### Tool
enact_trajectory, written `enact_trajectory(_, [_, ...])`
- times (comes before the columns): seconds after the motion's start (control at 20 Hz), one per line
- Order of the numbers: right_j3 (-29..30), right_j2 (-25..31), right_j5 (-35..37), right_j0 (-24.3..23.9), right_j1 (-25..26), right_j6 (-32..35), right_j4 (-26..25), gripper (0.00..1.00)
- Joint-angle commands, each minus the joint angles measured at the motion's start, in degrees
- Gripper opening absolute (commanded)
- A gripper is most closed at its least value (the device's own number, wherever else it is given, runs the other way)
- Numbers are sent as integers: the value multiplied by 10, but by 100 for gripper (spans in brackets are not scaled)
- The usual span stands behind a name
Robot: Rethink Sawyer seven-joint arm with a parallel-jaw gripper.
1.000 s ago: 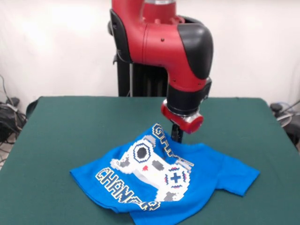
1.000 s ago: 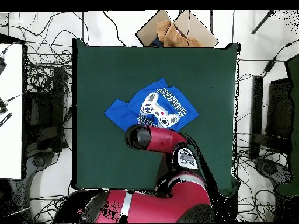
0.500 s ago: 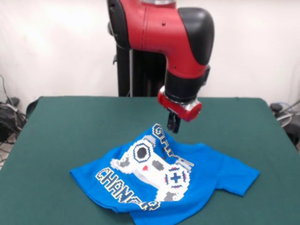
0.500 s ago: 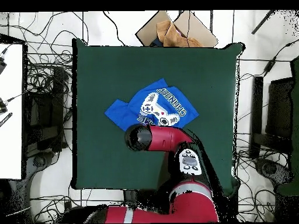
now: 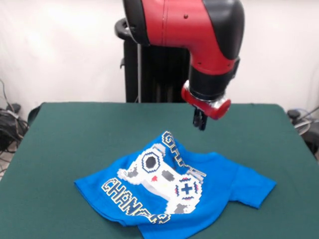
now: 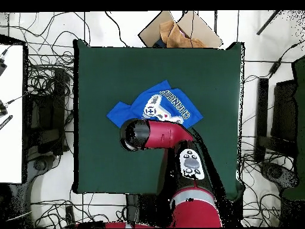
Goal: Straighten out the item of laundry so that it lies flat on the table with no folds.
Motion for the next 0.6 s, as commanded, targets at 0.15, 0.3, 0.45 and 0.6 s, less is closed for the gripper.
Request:
enact_trajectory(0.15, [-93,-1,-205,28,90,75,-16,0])
enact_trajectory(0.3, [-123,-21,-225,37,118,72,-11,0])
enact_trajectory(0.45, [-144,-32,-192,42,120,57,12,0])
enact_trajectory(0.6, [-167,-16,-155,32,116,34,27,0])
